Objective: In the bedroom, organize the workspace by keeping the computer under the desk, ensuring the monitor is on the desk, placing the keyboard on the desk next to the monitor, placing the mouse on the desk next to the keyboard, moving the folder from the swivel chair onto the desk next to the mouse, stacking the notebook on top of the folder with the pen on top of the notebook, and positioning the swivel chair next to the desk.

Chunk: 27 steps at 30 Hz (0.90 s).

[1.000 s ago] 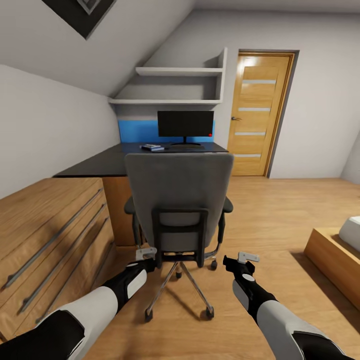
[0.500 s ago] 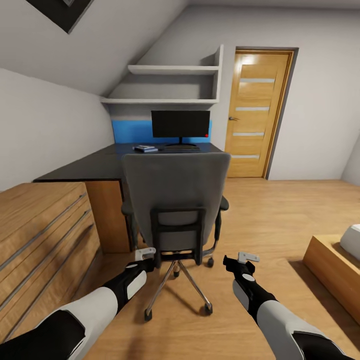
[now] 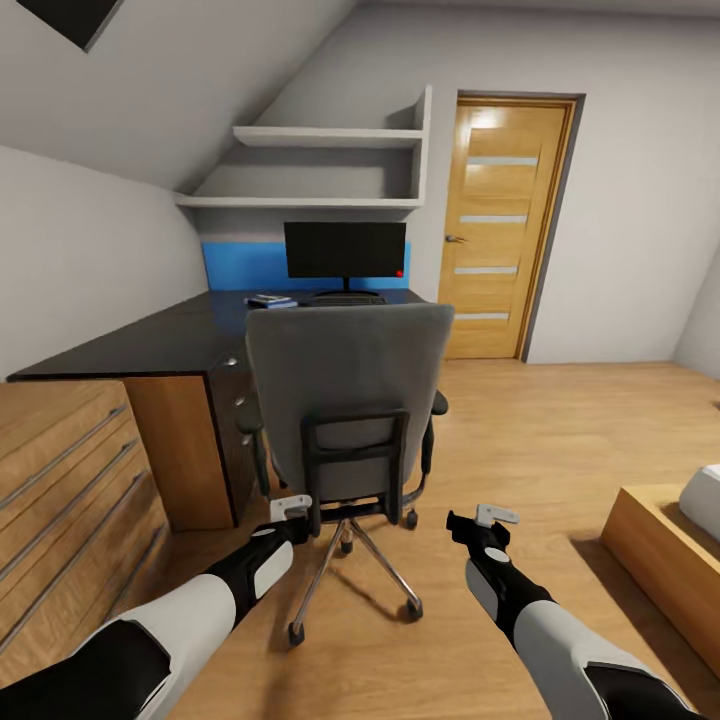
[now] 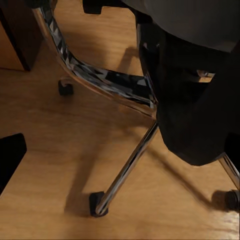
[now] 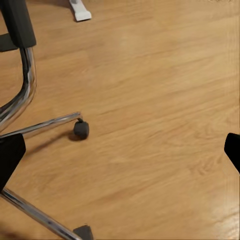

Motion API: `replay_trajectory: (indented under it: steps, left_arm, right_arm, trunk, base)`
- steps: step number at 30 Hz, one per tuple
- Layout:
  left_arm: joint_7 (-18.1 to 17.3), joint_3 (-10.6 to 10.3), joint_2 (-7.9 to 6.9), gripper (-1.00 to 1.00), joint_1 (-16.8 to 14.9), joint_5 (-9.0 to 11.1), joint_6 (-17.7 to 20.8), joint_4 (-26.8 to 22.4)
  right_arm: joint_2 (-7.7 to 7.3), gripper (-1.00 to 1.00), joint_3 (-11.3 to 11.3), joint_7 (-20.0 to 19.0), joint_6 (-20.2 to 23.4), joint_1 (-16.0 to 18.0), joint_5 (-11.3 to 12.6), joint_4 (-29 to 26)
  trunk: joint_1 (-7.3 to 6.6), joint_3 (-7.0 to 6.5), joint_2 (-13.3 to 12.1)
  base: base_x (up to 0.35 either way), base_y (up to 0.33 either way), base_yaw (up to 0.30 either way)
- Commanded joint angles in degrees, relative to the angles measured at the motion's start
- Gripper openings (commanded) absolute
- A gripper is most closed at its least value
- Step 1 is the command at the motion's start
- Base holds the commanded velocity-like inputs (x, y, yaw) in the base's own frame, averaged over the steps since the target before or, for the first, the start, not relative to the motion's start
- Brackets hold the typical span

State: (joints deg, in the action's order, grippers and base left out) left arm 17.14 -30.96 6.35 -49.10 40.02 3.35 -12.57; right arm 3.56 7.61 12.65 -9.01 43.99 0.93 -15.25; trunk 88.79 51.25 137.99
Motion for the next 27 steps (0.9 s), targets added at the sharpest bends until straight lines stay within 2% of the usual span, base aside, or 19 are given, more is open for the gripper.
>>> replay_trajectory:
  steps: [1,8,17,24,27]
  left_arm:
    - [0.3,-0.4,-0.02,1.00,-0.1,-0.2,0.3,-0.3]
    - [0.3,-0.4,-0.03,1.00,-0.1,-0.2,0.3,-0.3]
    - [0.3,-0.5,0.05,1.00,-0.1,-0.2,0.3,-0.3]
    - [0.3,-0.6,0.11,1.00,-0.1,-0.2,0.4,-0.3]
    - [0.3,-0.6,0.15,1.00,-0.1,-0.2,0.3,-0.3]
  right_arm:
    - [0.04,1.00,0.3,0.0,-0.3,0.0,0.1,0.0]
    - [0.16,1.00,0.3,-0.2,-0.3,0.0,0.1,0.1]
    - [1.37,1.00,0.1,-0.4,-0.3,0.0,-0.1,0.6]
    - [2.78,1.00,-2.9,-0.4,-0.5,0.0,-3.4,2.2]
    - [2.84,1.00,-3.1,-0.4,-0.6,0.0,-3.6,2.2]
  trunk:
    - [0.02,0.05,0.0]
    - [0.02,0.05,0.0]
    - [0.02,0.17,0.0]
    - [0.02,0.18,0.0]
    - [0.02,0.18,0.0]
  base:
    - [0.319,-0.007,-0.001]
    - [0.324,-0.002,0.000]
    - [0.325,0.000,0.101]
    - [0.320,0.000,0.007]
    - [0.319,0.000,0.000]
